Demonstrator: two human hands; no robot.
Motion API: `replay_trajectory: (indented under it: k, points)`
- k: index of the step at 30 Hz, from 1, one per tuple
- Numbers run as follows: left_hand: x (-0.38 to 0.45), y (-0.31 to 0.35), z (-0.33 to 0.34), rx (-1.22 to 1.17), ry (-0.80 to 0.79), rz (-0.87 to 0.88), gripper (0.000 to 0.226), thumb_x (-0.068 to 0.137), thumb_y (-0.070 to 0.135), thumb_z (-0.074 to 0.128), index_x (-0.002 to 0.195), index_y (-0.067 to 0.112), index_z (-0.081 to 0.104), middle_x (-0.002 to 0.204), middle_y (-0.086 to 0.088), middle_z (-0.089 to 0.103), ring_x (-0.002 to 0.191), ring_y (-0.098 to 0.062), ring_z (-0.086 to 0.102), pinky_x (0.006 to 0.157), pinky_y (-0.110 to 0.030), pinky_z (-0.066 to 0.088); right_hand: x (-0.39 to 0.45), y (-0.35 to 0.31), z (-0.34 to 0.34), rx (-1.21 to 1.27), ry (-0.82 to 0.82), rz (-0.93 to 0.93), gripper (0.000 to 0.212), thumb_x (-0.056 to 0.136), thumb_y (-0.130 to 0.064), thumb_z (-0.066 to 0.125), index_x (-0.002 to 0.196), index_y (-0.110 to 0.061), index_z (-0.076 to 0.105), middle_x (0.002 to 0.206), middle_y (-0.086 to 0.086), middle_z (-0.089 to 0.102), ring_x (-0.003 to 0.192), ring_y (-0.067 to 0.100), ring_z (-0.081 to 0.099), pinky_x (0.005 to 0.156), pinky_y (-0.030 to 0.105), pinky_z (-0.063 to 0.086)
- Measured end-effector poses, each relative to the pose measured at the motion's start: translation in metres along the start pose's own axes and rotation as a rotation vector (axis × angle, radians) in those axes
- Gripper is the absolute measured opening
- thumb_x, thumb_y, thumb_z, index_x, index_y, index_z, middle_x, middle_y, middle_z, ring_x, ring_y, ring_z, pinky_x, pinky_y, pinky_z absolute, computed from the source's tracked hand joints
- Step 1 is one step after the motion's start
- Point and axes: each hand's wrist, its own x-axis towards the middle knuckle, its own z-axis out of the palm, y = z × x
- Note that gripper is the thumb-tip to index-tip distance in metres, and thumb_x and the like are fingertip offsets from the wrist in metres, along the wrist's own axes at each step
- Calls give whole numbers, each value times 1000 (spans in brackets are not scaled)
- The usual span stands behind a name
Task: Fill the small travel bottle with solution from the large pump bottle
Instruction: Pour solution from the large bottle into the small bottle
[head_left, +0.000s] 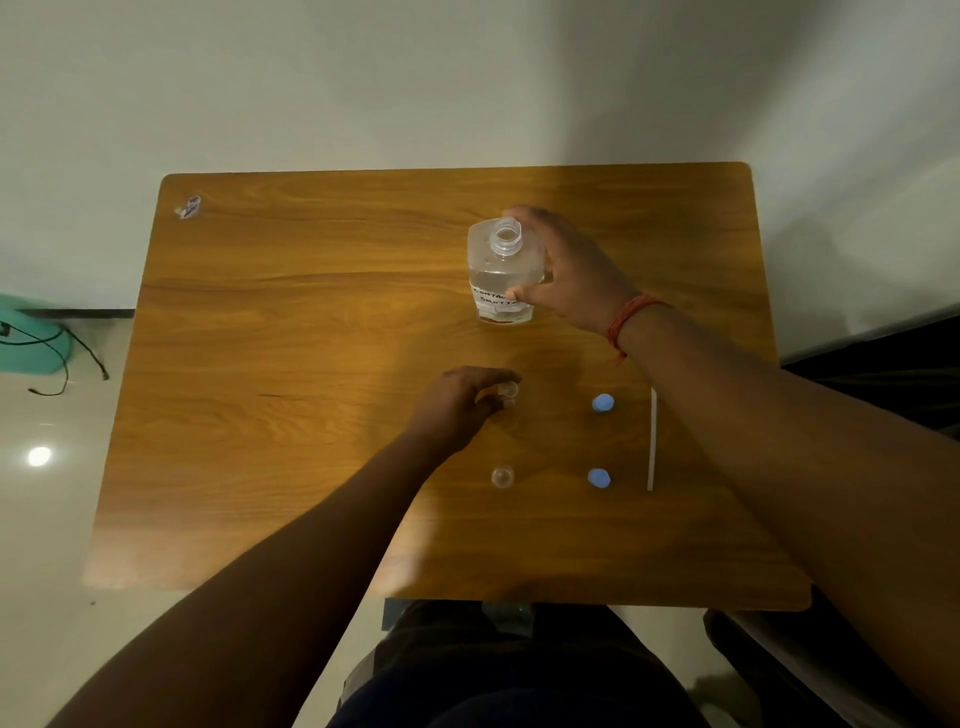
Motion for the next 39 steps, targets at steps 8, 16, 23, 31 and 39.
replay_trajectory:
  k: [8,16,23,31,39]
  points:
    - [1,4,2,-60,50,18,36,93,12,71,129,17,68,130,-5,70,118,-20,65,95,-31,53,-3,-2,-5,6,20,0,77,72,-23,81,137,-26,41,135,1,51,120,21,51,92,44,54]
    - [1,23,-21,-142,81,70,27,90,15,74,117,12,74,124,-1,73,114,-17,68,100,-37,55,-26,-6,-29,209,140,54,76,75,-26,80,139,-36,41,138,-4,52,124,16,53,94,38,55]
    - [-6,76,-79,-254,69,80,24,93,12,72,116,10,76,120,7,73,107,11,64,92,-11,48,-59,-37,-73,106,238,-55,69,76,-34,77,134,-49,42,127,-1,52,113,23,56,89,48,55]
    - [-26,180,-177,-288,169,233,19,99,23,66,115,18,74,113,0,75,111,-17,70,104,-44,54,-80,-122,-156,-52,382,-147,72,74,-27,78,138,-26,44,122,-2,51,109,19,56,91,43,54]
    - [-52,311,-283,-366,223,401,20,100,22,63,116,12,72,113,-6,74,105,-19,73,81,-34,63,-91,-246,-261,-141,550,-265,67,77,-29,78,135,-37,45,120,-6,49,104,9,56,90,27,47]
